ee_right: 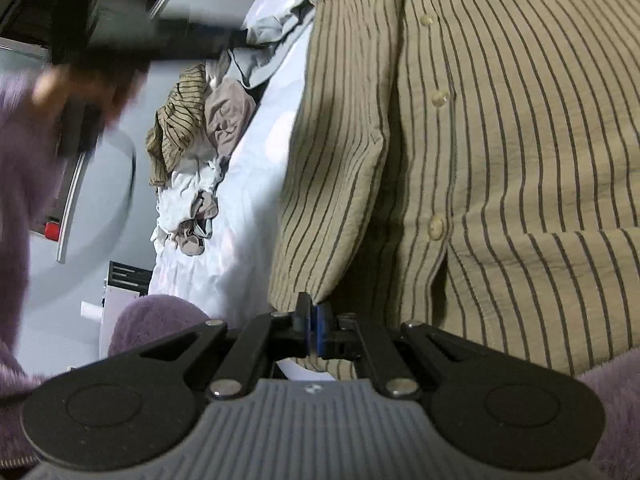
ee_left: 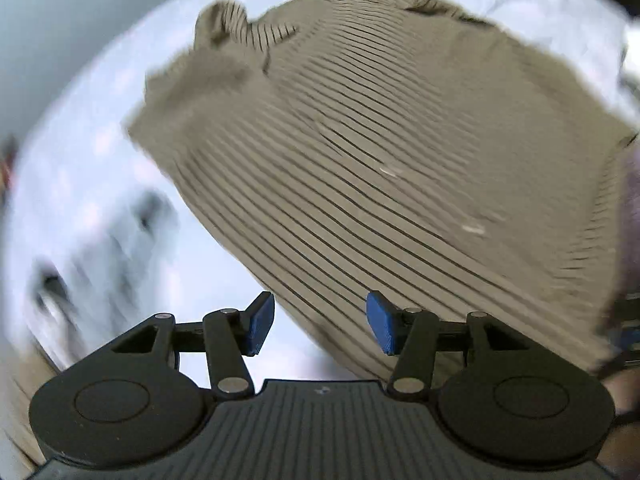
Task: Fold clothes
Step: 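Lower the shirt onto the bed and open the left gripper while the right gripper holds the hem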
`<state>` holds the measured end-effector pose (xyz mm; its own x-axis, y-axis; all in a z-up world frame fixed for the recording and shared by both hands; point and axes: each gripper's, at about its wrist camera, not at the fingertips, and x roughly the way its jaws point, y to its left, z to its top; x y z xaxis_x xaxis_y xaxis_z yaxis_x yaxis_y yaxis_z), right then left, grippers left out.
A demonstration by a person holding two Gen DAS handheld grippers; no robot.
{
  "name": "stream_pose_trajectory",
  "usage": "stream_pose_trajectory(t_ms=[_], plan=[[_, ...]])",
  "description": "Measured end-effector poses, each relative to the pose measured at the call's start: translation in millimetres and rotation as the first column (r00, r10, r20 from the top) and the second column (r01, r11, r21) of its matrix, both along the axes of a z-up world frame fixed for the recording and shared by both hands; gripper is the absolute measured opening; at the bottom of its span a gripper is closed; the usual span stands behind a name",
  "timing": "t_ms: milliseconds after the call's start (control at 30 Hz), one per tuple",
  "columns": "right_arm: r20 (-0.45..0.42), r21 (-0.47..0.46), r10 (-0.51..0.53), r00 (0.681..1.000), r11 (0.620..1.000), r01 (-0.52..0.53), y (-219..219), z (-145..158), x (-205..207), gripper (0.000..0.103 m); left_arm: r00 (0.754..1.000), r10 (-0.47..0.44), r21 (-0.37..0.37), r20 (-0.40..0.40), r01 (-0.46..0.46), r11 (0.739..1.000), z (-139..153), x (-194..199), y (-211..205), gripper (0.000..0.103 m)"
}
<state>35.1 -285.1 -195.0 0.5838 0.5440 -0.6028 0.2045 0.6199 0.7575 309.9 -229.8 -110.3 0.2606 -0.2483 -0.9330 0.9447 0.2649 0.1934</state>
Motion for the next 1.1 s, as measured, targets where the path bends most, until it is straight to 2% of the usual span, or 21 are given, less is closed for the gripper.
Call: stream_pose_trajectory(t_ms=[67, 133, 233, 300, 333, 367, 400, 500, 633, 767, 833, 900, 933, 967, 1000, 1033, 1100], plan=[[0.018, -0.034, -0.002, 1.000, 0.999, 0.002, 6, 13, -3, 0.004, 0.988, 0.094, -0.050, -0.120, -0.101, 0.994, 0, -16, 29, 0.050], [0.033, -0.079, -0.006, 0.999, 0.997, 0.009, 10, 26, -9, 0.003, 0.963, 0.186, -0.085, -0.193, -0.206, 0.975, -3, -27, 54, 0.050], [0.019, -0.144, -0.026, 0.999, 0.989, 0.028, 12, 37, -18, 0.003, 0.888, 0.337, -0.122, -0.313, -0.390, 0.913, -16, -30, 84, 0.051], [-0.014, -0.172, -0.052, 0.999, 0.984, 0.048, 8, 35, -24, 0.003, 0.837, 0.390, -0.118, -0.385, -0.464, 0.878, -19, -35, 101, 0.051], [-0.032, -0.180, -0.068, 0.997, 0.982, 0.061, 6, 32, -27, 0.003, 0.823, 0.398, -0.120, -0.406, -0.480, 0.869, -19, -40, 108, 0.052], [-0.052, -0.190, -0.084, 0.995, 0.979, 0.073, 4, 26, -28, 0.003, 0.819, 0.398, -0.119, -0.413, -0.482, 0.868, -20, -47, 112, 0.052], [-0.073, -0.202, -0.101, 0.992, 0.976, 0.085, 2, 21, -28, 0.003, 0.826, 0.392, -0.114, -0.404, -0.471, 0.875, -22, -53, 114, 0.053], [-0.125, -0.239, -0.134, 0.983, 0.966, 0.101, -3, 3, -26, 0.003, 0.883, 0.347, -0.074, -0.317, -0.388, 0.919, -29, -75, 107, 0.053], [-0.137, -0.267, -0.144, 0.980, 0.958, 0.103, -3, -8, -22, 0.003, 0.952, 0.206, -0.040, -0.227, -0.221, 0.975, -36, -113, 96, 0.056], [-0.126, -0.285, -0.128, 0.984, 0.955, 0.087, 3, -14, -19, 0.004, 0.992, 0.070, 0.012, -0.106, -0.069, 0.998, -45, -146, 85, 0.056], [-0.118, -0.272, -0.127, 0.985, 0.958, 0.091, 2, -15, -19, 0.004, 0.998, 0.001, 0.035, -0.061, 0.001, 0.999, -50, -154, 79, 0.054], [-0.108, -0.252, -0.133, 0.985, 0.962, 0.103, 1, -16, -21, 0.004, 0.995, -0.049, 0.061, -0.083, 0.054, 0.997, -57, -157, 73, 0.044], [-0.103, -0.242, -0.136, 0.985, 0.964, 0.108, 0, -16, -21, 0.004, 0.992, -0.065, 0.078, -0.105, 0.073, 0.994, -62, -158, 70, 0.028], [-0.097, -0.233, -0.141, 0.985, 0.966, 0.115, -1, -16, -22, 0.004, 0.991, -0.055, 0.117, -0.122, 0.069, 0.991, -66, -156, 69, 0.013], [-0.091, -0.224, -0.147, 0.985, 0.967, 0.123, -2, -15, -24, 0.004, 0.990, -0.041, 0.157, -0.138, 0.063, 0.986, -71, -155, 69, 0.007], [-0.083, -0.215, -0.153, 0.985, 0.968, 0.132, -3, -14, -25, 0.004, 0.989, -0.021, 0.185, -0.146, 0.048, 0.982, -74, -151, 70, 0.005], [-0.067, -0.196, -0.165, 0.984, 0.969, 0.150, -5, -10, -29, 0.004, 0.977, 0.038, 0.157, -0.210, -0.004, 0.988, -65, -141, 77, 0.003]])
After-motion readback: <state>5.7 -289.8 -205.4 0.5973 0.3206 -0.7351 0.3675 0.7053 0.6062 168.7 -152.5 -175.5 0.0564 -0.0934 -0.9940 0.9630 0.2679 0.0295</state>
